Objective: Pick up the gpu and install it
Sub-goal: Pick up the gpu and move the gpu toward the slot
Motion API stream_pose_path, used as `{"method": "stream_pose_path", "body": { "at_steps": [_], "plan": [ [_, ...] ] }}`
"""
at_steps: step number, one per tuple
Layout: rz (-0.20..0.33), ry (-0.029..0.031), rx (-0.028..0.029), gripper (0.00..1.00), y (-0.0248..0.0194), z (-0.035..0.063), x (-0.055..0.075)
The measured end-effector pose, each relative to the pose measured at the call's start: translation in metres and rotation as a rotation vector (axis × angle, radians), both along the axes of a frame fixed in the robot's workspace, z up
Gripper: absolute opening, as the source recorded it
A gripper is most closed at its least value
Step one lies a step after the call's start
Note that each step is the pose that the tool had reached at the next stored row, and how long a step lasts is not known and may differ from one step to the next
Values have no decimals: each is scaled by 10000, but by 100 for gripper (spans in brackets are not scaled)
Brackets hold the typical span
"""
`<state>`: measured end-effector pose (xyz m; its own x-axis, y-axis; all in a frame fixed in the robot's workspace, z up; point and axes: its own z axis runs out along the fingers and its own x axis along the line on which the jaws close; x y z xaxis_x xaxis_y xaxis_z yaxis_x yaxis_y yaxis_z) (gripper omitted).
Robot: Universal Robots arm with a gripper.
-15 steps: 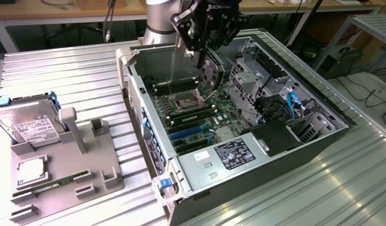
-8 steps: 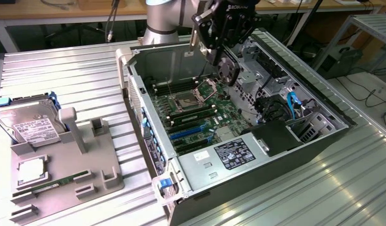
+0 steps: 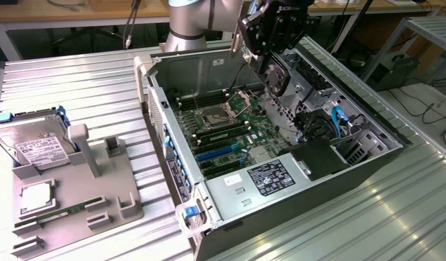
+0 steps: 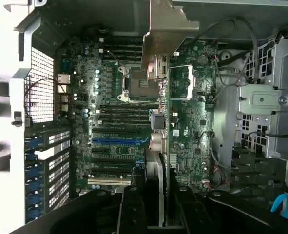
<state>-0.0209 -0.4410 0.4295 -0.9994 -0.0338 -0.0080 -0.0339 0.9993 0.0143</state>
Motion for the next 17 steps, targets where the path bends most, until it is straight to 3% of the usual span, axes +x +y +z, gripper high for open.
{"method": "stream_pose_path", "body": {
  "at_steps": [17],
  "plan": [
    [38,6,-1,27,14,-35,450]
  ]
}}
